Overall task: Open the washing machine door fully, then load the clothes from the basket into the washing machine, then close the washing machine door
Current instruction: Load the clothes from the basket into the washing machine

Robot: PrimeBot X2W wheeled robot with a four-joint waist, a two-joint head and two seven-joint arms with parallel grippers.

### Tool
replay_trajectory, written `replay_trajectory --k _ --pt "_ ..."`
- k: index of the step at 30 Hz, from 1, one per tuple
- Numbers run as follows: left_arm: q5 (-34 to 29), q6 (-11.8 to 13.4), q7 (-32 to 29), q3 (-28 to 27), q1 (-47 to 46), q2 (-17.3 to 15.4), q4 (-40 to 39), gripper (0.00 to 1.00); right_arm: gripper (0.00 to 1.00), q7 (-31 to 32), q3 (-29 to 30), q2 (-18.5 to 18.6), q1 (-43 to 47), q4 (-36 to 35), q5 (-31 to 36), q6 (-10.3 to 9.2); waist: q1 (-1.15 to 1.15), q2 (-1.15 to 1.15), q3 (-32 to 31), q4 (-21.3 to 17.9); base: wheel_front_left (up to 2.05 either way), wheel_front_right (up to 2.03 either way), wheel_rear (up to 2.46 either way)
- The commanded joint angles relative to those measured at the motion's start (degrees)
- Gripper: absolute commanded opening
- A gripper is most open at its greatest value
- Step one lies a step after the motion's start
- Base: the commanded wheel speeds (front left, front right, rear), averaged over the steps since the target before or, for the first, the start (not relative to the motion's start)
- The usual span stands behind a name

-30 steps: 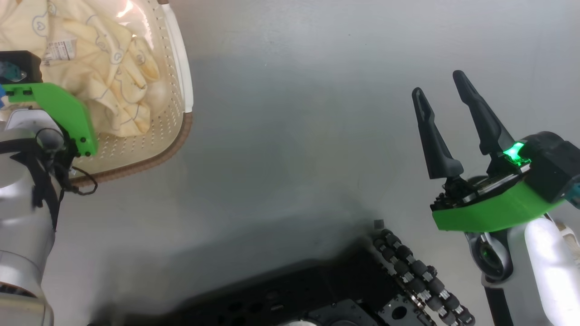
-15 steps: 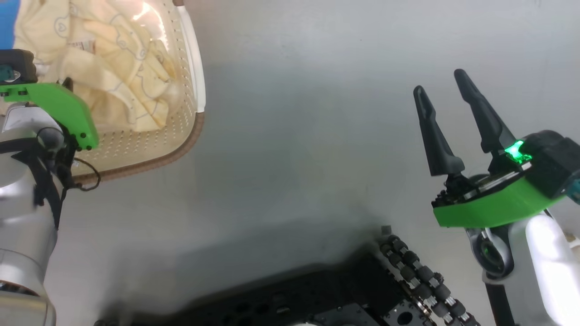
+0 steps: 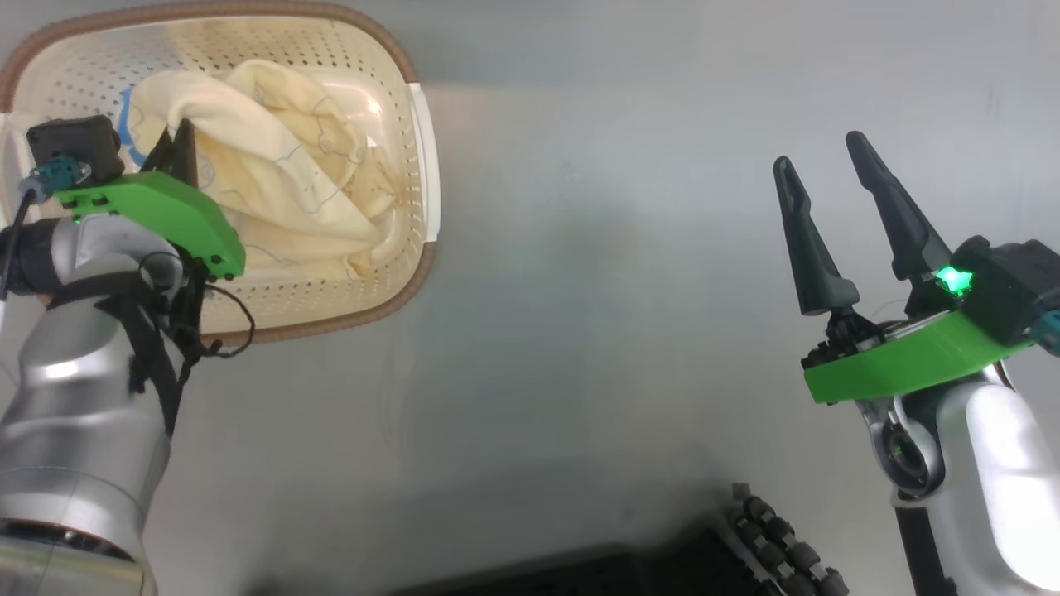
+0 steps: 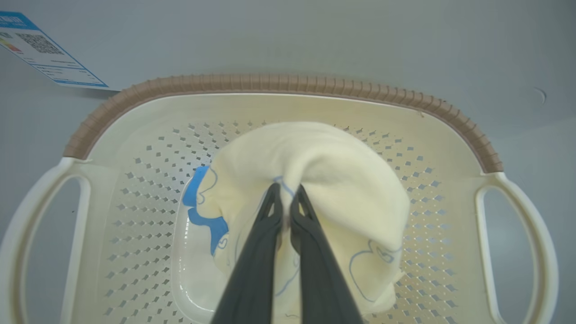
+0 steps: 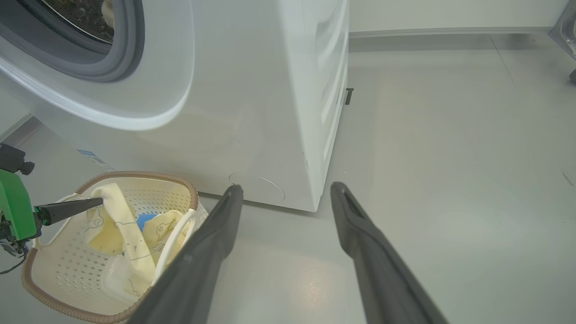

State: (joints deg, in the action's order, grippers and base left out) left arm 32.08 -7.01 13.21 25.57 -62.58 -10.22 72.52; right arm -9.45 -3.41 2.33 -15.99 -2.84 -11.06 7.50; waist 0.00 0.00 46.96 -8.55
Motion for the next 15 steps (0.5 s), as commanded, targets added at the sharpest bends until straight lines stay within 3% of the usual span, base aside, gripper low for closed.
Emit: replay_trajectory --k 1,5,15 --pt "0.72 -0.01 1.19 -1.69 2.51 -1.46 -1.79 0.0 1.0 0.64 -0.32 0.54 1.06 -1.19 0.42 -0.01 0.0 0.0 -3.71 1.86 0.0 0.0 0.0" --pt "0.87 -0.01 1.73 -3.31 5.68 -1.53 -7.36 0.0 1.0 1.47 0.72 0.54 2.09 -0.61 0.94 -0.01 0.0 0.0 -8.18 2.91 0.0 0.0 0.0" --pt "-3.81 3.8 1.78 -10.94 21.05 -2.41 -30.23 0.0 1.0 3.91 2.31 0.54 5.93 0.72 1.15 -0.01 0.0 0.0 -20.03 4.21 0.0 0.0 0.0"
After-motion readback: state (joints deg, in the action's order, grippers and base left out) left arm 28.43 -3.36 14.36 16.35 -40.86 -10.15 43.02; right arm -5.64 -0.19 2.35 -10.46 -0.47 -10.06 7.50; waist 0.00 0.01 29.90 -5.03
